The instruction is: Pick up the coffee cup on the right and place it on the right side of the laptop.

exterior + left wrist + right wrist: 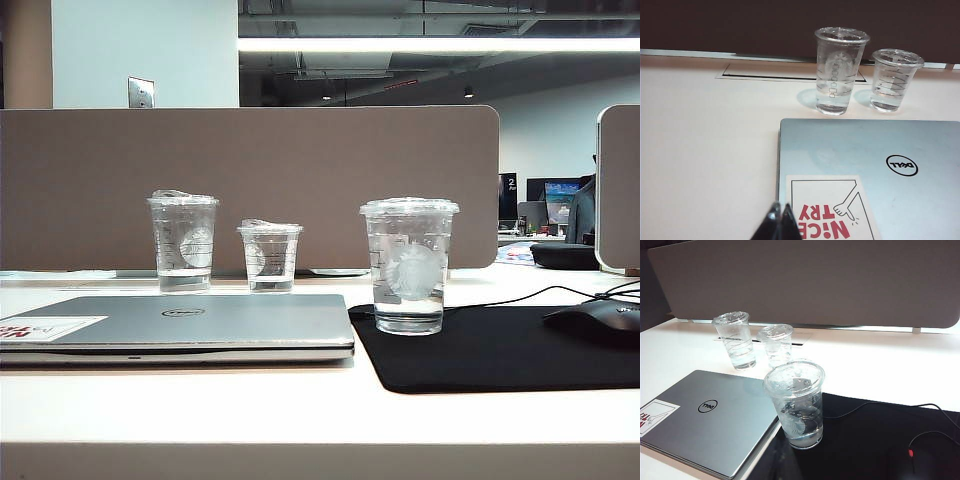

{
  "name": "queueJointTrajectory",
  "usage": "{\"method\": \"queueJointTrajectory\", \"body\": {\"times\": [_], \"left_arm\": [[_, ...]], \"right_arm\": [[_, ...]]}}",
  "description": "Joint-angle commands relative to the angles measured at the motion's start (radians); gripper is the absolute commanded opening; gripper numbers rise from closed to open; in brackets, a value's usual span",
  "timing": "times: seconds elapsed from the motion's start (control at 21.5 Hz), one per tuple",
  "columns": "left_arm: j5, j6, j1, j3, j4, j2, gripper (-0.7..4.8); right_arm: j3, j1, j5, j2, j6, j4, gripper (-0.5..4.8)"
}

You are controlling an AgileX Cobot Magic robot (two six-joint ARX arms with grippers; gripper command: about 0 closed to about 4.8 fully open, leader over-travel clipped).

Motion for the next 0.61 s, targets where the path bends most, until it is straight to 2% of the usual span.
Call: {"method": "queueJointTrajectory", "body": {"times": [0.05,0.28,0.37,0.61], "left_arm": [[0.003,0.002,0.002,0.003,0.012,0.0,-0.05],[0.003,0.002,0.002,0.003,0.012,0.0,-0.05],[0.003,0.002,0.002,0.003,0.012,0.0,-0.05],[0.003,0.002,0.002,0.003,0.012,0.0,-0.05]], "right_arm": [[0.004,0.001,0.002,0.001,0.0,0.017,-0.08],[0.004,-0.005,0.002,0.001,-0.001,-0.012,-0.08],[0.003,-0.035,-0.001,0.001,-0.001,-0.012,-0.08],[-0.024,-0.25,0.002,-0.003,0.0,-0.005,-0.08]]}}
